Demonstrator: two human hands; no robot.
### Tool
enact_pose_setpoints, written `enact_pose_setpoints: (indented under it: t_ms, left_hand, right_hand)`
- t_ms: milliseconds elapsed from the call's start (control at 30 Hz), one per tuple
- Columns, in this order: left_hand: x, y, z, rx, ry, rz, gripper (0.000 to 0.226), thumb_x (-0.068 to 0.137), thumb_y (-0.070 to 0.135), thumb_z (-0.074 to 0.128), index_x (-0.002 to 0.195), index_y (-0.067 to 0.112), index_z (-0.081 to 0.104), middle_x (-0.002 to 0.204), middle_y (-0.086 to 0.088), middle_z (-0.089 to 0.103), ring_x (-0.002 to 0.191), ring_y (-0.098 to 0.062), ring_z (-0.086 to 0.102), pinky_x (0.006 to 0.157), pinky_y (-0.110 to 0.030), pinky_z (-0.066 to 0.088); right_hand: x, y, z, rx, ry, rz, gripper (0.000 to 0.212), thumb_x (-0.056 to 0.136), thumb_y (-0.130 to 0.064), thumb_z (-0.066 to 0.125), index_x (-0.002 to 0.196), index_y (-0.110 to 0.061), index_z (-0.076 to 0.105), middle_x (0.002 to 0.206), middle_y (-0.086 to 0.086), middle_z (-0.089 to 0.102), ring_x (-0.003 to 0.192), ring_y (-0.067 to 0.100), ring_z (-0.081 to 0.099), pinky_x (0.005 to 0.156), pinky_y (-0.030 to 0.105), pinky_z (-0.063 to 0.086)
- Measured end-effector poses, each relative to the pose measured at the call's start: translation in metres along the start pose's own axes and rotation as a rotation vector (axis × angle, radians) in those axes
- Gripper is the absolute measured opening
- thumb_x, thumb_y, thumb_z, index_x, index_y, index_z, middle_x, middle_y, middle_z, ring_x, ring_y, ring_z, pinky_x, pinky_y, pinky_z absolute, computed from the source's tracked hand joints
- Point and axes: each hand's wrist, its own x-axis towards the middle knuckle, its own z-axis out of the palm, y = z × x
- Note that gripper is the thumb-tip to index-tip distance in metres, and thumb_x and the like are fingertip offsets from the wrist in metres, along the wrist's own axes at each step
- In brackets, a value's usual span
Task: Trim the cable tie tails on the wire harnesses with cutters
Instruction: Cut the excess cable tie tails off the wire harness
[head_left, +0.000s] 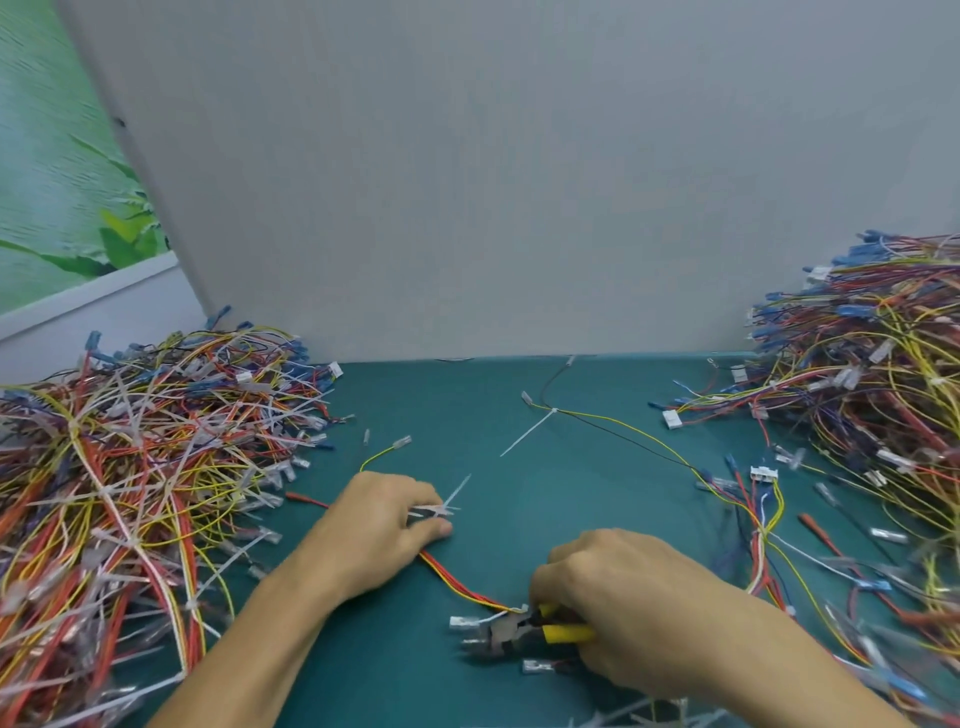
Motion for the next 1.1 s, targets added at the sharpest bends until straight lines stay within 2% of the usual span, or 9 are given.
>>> enact_pose_setpoints:
  t_ms: [167,267,367,467,600,767,900,1000,1100]
  left_hand:
    - [-0.002,-0.001,-0.008,0.088,0.151,0.305,0.017,0.079,0.033,0.074,0.069,0.020,0.072,0.061,0.013,0.043,0.060,-0.004,0.040,0.064,-0.017,0.030]
    - [-0.003,0.003,-0.009,0.045,0.175,0.356,0.019,0.074,0.032,0.074,0.062,0.018,0.070,0.057,0.008,0.047,0.056,-0.006,0.040,0.061,-0.015,0.030]
    - [-0.004,0.003,-0.004,-0.088,0.098,0.276,0.016,0.077,0.024,0.078,0.064,0.017,0.071,0.059,0.008,0.059,0.055,-0.006,0.053,0.055,-0.014,0.037]
    - [-0.004,0.001,0.000,-0.278,-0.009,0.084,0.022,0.081,0.015,0.075,0.062,0.026,0.070,0.066,0.011,0.068,0.064,-0.002,0.062,0.061,-0.015,0.044]
    - [-0.004,-0.001,-0.001,-0.408,-0.064,-0.020,0.015,0.088,0.015,0.067,0.075,0.023,0.072,0.070,0.011,0.070,0.063,0.000,0.059,0.064,-0.014,0.044]
    - [-0.005,-0.007,0.004,-0.673,-0.048,-0.104,0.014,0.086,0.009,0.069,0.078,0.019,0.073,0.072,0.010,0.069,0.066,0.004,0.056,0.066,-0.009,0.041]
    - [-0.005,-0.011,0.007,-0.651,-0.055,-0.113,0.010,0.077,0.033,0.070,0.082,0.025,0.072,0.065,-0.006,0.053,0.063,-0.013,0.042,0.063,-0.027,0.034]
    - [-0.005,-0.012,0.004,-0.634,-0.078,-0.078,0.003,0.078,0.028,0.073,0.081,0.028,0.072,0.052,0.004,0.031,0.052,-0.011,0.026,0.051,-0.023,0.023]
    - [-0.005,-0.011,0.003,-0.520,-0.099,-0.052,0.009,0.080,0.021,0.075,0.078,0.030,0.074,0.045,0.010,0.031,0.047,-0.006,0.025,0.048,-0.017,0.023]
  right_hand:
    - [-0.002,0.007,0.000,-0.018,-0.026,0.039,0.020,0.077,-0.014,0.052,0.093,-0.025,0.053,0.094,0.000,0.057,0.092,0.031,0.055,0.069,0.039,0.049]
    - [-0.004,0.014,-0.001,-0.040,-0.054,0.071,0.022,0.074,-0.012,0.051,0.090,-0.026,0.051,0.094,0.000,0.058,0.090,0.031,0.056,0.066,0.038,0.047]
    - [-0.008,0.022,-0.005,-0.066,-0.080,0.130,0.022,0.073,-0.012,0.050,0.090,-0.025,0.050,0.095,0.001,0.057,0.090,0.031,0.057,0.064,0.036,0.044]
    - [-0.009,0.026,-0.008,-0.043,-0.095,0.182,0.022,0.072,-0.012,0.049,0.089,-0.026,0.049,0.093,0.000,0.056,0.089,0.031,0.058,0.065,0.035,0.045]
    - [-0.010,0.027,-0.011,0.018,-0.111,0.187,0.020,0.075,-0.015,0.051,0.087,-0.030,0.049,0.088,-0.001,0.052,0.089,0.028,0.056,0.066,0.034,0.046]
    - [-0.012,0.025,-0.018,0.112,-0.089,0.162,0.013,0.081,-0.036,0.058,0.081,-0.026,0.050,0.077,-0.003,0.053,0.078,0.019,0.048,0.067,0.033,0.045]
    - [-0.010,0.017,-0.023,0.184,-0.023,0.200,0.029,0.082,-0.048,0.058,0.079,-0.021,0.049,0.079,0.003,0.057,0.078,0.023,0.053,0.069,0.038,0.047]
    - [-0.005,0.008,-0.019,0.172,-0.022,0.240,0.036,0.085,-0.057,0.056,0.079,-0.022,0.047,0.085,-0.001,0.056,0.086,0.025,0.056,0.069,0.037,0.046]
    - [0.002,-0.001,-0.014,0.145,-0.040,0.254,0.032,0.091,-0.056,0.050,0.083,-0.025,0.045,0.087,-0.005,0.044,0.092,0.025,0.054,0.067,0.035,0.038]
